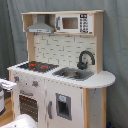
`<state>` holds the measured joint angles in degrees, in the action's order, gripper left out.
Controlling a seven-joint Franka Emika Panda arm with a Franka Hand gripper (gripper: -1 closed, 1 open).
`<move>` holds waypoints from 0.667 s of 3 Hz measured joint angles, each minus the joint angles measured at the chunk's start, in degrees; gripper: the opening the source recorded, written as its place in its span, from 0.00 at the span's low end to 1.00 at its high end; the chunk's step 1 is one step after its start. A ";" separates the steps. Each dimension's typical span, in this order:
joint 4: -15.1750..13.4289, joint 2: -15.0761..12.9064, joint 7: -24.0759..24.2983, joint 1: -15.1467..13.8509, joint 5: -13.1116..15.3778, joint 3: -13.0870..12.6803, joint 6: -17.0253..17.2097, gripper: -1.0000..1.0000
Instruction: Play with the kitchen
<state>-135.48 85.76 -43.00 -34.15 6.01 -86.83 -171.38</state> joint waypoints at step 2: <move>7.47 0.01 -1.55 -8.77 0.00 -1.91 -1.40 1.00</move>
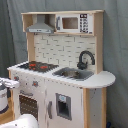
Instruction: Play with the kitchen
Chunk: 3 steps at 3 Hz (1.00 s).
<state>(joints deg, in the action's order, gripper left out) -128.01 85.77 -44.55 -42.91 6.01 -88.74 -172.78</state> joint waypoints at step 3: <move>11.14 -0.11 1.00 -10.69 -0.16 -1.94 0.24 1.00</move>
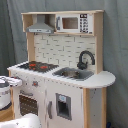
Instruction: Play with the kitchen
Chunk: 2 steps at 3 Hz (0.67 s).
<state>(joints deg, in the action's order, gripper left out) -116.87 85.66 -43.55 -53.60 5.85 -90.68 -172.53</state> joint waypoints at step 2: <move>-0.20 -0.13 3.44 0.02 -0.03 -0.01 0.35 0.00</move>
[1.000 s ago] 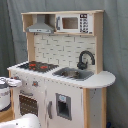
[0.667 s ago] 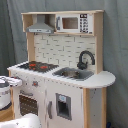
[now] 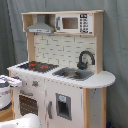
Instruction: Play with the kitchen
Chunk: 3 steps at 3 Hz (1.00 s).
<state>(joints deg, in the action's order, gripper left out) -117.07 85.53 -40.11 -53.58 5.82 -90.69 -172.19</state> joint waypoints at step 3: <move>0.00 -0.90 18.68 0.00 -0.57 -0.27 -0.01 0.00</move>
<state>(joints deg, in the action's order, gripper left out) -117.07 84.63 -21.42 -53.58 5.25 -90.95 -172.20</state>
